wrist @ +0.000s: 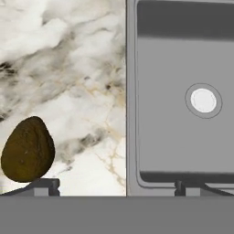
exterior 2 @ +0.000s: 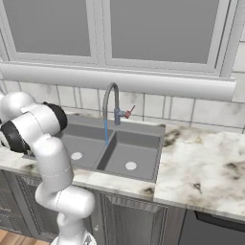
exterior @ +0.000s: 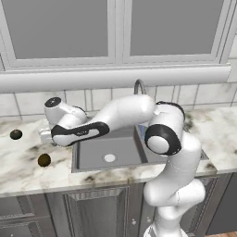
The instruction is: Turn on the sink faucet. Then move the avocado from the counter to the sink. Turn off the sink. Move the vegetable from the sink to the pot next to the stove. Finally move the pot to the rear left burner.
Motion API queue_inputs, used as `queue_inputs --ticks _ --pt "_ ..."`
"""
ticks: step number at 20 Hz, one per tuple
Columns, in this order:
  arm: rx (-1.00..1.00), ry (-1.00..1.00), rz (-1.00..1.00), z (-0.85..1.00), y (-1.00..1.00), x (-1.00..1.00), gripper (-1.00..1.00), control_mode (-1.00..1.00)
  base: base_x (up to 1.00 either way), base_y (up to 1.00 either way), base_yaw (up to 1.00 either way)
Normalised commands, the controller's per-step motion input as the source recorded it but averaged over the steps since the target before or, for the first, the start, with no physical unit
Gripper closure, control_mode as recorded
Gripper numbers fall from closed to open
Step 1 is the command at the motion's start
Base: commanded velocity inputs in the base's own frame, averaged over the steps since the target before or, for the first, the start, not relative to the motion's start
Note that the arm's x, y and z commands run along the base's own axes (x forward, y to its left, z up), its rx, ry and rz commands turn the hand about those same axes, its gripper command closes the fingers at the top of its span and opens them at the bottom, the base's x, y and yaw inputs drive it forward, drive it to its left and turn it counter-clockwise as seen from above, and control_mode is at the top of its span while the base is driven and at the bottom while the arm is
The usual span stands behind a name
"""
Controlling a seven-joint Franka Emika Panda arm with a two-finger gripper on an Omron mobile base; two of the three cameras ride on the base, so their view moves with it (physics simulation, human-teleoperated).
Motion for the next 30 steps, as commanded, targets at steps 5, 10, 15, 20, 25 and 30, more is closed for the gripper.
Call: queue_inputs --ticks 5,10,15,20,25,30 --pt "0.00 0.13 0.00 -0.17 0.39 0.00 -1.00 -1.00 0.00 0.00 0.00" --pt "0.00 0.08 0.00 -0.24 0.36 0.01 -1.00 -1.00 0.00 0.00 0.00" --pt "0.00 0.07 0.00 -0.26 0.38 0.12 -1.00 -1.00 0.00 0.00 0.00" --pt "0.00 0.02 0.00 -0.33 0.25 0.15 -1.00 -1.00 0.00 0.00 0.00" --pt "0.00 0.00 0.00 -0.41 0.02 0.16 -1.00 -1.00 0.00 0.00 0.00" --pt "0.00 0.00 0.00 -0.34 0.00 0.03 -1.00 -1.00 0.00 0.00 0.00"
